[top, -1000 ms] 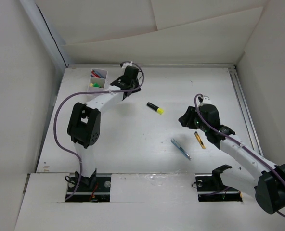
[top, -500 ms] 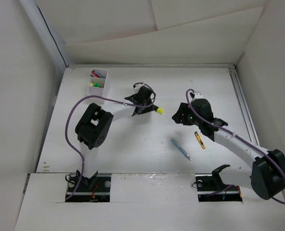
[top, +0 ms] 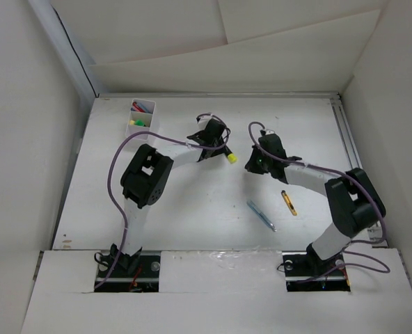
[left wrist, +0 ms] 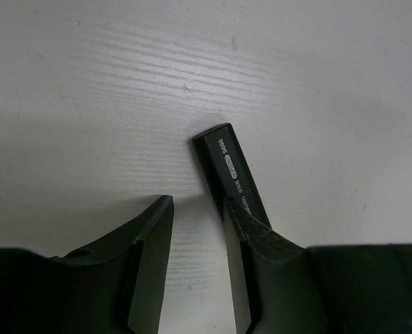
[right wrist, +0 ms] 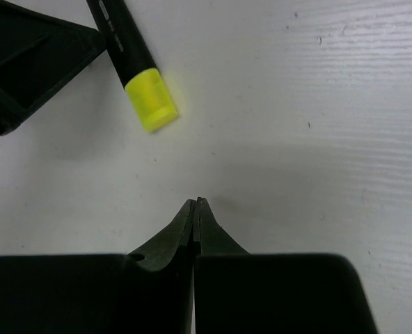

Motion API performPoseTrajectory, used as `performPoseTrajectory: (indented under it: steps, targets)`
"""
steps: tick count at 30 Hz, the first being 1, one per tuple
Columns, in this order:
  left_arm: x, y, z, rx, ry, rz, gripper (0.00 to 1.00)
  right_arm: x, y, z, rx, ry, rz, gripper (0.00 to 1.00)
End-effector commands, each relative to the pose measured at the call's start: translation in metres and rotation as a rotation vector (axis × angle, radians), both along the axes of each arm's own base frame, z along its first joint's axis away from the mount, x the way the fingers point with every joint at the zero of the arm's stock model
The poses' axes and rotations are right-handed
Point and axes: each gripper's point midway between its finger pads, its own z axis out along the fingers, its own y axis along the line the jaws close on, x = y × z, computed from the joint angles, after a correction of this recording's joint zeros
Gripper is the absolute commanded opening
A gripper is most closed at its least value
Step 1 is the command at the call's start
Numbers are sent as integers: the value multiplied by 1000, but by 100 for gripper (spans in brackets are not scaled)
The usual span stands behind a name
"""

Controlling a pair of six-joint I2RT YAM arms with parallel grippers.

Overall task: Sort the stationery into containers
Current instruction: Grab a piece of stationery with the left arm

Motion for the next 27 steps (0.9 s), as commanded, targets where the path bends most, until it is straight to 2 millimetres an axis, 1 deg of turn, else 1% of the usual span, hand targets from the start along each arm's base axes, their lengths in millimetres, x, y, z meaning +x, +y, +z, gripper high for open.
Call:
performPoseTrajectory:
  steps: [1,2,3,4,5,7,8,10,11,12,13,14,15,16,17,18,19,20,21,23,25,27]
  targets:
    - [14,1,8,5,-24,13,31,36,16,30,63,-120,-29,0]
    - [19,-3,13,1,-29,13,33,41,19,33,70,-132,-29,0]
    - [21,-4,16,6,-35,6,34,45,21,28,65,-123,-29,0]
    - [22,-5,15,6,-35,6,36,47,24,26,72,-121,-20,0]
    - [20,-8,15,-6,-26,-9,37,46,25,20,72,-107,-13,0]
    - [21,-11,15,-19,-37,-25,42,46,28,22,93,-113,-10,0]
    - [19,-12,18,-29,-41,-32,44,43,29,18,97,-106,-2,0]
    - [16,-10,14,-33,-46,-32,45,36,26,26,107,-125,-1,0]
    - [13,-10,15,-41,-46,-40,45,36,26,33,113,-139,-1,0]
    - [14,-11,17,-48,-55,-40,45,32,24,32,113,-138,-1,0]
    - [11,-11,23,-61,-60,-49,45,29,22,33,113,-139,-1,0]
    - [12,-12,24,-67,-68,-49,45,29,22,47,128,-169,0,0]
    - [16,-13,34,-76,-92,-42,45,25,20,47,125,-164,0,0]
    - [19,-12,38,-64,-108,-47,49,25,20,54,133,-179,0,0]
    - [16,-15,35,-42,-92,-49,49,22,18,61,134,-199,6,2]
    - [15,-20,35,-17,-95,-61,49,20,17,64,134,-199,6,2]
    - [21,-16,35,13,-98,-33,49,15,17,62,134,-187,13,2]
    - [26,-26,35,31,-108,-39,43,14,16,67,140,-198,14,3]
    - [26,-22,29,62,-86,-29,40,10,14,72,134,-206,20,3]
    - [35,-22,23,90,-85,-8,39,4,13,78,143,-212,28,4]
    - [36,-15,14,134,-69,15,39,-4,9,89,143,-233,34,12]
    - [41,-16,9,147,-67,23,39,-10,3,95,143,-250,24,18]
